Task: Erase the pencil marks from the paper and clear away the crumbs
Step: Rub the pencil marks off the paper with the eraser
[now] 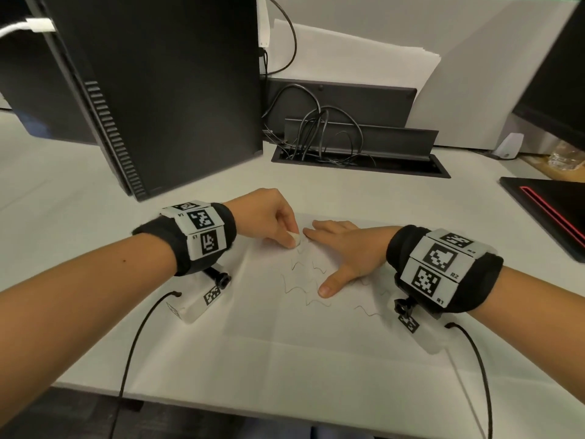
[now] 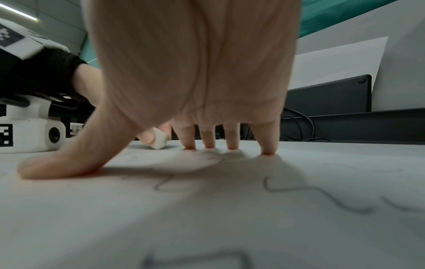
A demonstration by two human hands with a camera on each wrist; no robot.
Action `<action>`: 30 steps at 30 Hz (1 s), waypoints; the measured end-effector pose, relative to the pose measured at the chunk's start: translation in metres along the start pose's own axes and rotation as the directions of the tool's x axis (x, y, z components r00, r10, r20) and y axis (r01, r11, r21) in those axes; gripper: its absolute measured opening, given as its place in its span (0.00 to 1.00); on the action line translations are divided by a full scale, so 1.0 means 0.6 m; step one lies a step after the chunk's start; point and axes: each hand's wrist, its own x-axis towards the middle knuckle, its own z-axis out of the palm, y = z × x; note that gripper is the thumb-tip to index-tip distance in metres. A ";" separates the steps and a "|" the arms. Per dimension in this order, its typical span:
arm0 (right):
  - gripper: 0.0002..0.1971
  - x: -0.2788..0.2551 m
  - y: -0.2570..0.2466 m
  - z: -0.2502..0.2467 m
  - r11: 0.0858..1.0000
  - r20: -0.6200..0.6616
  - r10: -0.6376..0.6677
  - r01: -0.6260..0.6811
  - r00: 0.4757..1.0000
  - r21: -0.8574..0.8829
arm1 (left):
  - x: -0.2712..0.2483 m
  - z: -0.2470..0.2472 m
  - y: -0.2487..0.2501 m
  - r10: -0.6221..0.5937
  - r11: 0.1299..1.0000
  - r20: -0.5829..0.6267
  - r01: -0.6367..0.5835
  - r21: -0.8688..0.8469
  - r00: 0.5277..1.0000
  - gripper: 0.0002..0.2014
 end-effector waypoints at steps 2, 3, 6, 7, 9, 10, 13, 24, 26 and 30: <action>0.56 0.000 -0.002 -0.001 1.000 -0.003 0.010 -0.010 1.000 -0.003 | 0.000 -0.001 0.001 -0.012 1.000 -0.043 0.011 -0.013 0.999 0.08; 0.55 0.001 -0.002 -0.001 1.000 0.000 0.016 -0.016 1.000 -0.004 | -0.001 0.000 0.003 -0.009 0.999 -0.032 0.008 -0.033 0.999 0.08; 0.55 0.000 -0.003 -0.001 1.000 0.005 0.025 -0.025 1.000 -0.002 | -0.008 0.010 0.015 0.028 0.997 0.084 -0.022 -0.072 0.996 0.08; 0.55 0.000 -0.003 -0.002 1.000 0.004 0.031 -0.031 1.000 0.004 | -0.007 0.012 0.017 0.037 0.997 0.075 -0.032 -0.068 0.997 0.08; 0.54 -0.002 -0.004 -0.002 0.999 0.009 0.046 -0.046 0.999 0.015 | -0.002 0.009 0.015 0.036 0.999 -0.018 -0.036 -0.040 0.999 0.06; 0.54 -0.002 -0.005 -0.002 0.999 0.010 0.052 -0.052 0.999 0.015 | 0.000 0.007 0.014 0.032 0.999 -0.050 -0.033 -0.030 0.998 0.05; 0.54 -0.002 -0.007 -0.003 0.998 0.013 0.054 -0.054 0.998 0.010 | -0.004 0.010 0.017 0.045 0.997 0.041 -0.043 -0.068 0.998 0.04; 0.55 -0.002 -0.006 -0.003 0.998 0.045 0.065 -0.065 0.997 -0.004 | -0.011 0.007 0.024 0.023 0.996 0.015 -0.022 -0.082 1.000 0.01; 0.55 -0.003 -0.006 -0.004 0.998 0.052 0.071 -0.070 0.996 -0.007 | -0.007 0.004 0.022 -0.003 0.999 -0.065 0.000 -0.048 0.998 0.04; 0.55 -0.003 -0.008 -0.004 0.998 0.058 0.059 -0.058 0.997 -0.024 | -0.013 0.007 0.019 0.030 0.995 0.073 -0.023 -0.094 0.997 0.05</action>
